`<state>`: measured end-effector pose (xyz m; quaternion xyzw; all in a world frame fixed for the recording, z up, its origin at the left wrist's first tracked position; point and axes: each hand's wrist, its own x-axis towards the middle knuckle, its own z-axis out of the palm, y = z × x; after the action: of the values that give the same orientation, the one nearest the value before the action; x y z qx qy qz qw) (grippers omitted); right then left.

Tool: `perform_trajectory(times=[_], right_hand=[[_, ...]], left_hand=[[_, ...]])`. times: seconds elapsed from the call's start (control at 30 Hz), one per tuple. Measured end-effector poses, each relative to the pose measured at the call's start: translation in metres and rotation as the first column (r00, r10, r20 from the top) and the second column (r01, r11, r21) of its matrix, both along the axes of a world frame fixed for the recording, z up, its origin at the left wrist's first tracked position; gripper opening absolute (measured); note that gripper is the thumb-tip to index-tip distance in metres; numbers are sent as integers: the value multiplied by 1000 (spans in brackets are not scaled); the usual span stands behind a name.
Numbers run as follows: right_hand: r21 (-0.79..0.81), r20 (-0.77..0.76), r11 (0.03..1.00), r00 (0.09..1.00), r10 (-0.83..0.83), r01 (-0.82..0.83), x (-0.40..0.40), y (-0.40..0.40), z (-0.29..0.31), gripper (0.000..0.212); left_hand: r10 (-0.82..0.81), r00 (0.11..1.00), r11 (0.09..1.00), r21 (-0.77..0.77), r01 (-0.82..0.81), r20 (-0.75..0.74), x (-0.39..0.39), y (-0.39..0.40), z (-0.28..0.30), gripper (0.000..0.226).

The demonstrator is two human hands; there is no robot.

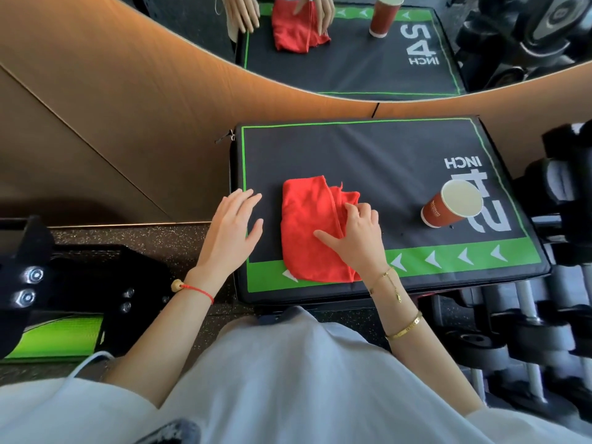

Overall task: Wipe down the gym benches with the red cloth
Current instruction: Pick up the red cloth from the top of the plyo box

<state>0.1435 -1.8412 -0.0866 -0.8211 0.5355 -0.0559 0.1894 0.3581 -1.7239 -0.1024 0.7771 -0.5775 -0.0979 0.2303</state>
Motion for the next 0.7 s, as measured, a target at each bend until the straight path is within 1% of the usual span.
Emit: perform_trajectory(times=[0.1,0.2,0.3,0.43,0.57,0.7], right_hand=[[-16,9,1000,1000,-13,14,4,3,-1,80],[-3,27,1000,999,-29,29,9,4,-3,67],[65,96,998,995,-22,16,15,7,-7,51],[154,170,987,983,-71,45,20,8,-8,34],[191,248,980,963,-109,61,22,7,-2,27],[180,342,981,930,-131,72,18,7,12,25]], left_hand=[[-16,1000,999,36,16,11,0,3,-10,45],[-24,1000,999,39,24,6,1,6,-17,43],[-20,1000,1000,9,20,1,1,7,-23,42],[-4,1000,1000,-25,4,-2,-3,9,-26,41],[0,1000,999,-35,0,3,-4,9,-25,41],[10,1000,999,-48,-9,21,-2,1,-16,37]])
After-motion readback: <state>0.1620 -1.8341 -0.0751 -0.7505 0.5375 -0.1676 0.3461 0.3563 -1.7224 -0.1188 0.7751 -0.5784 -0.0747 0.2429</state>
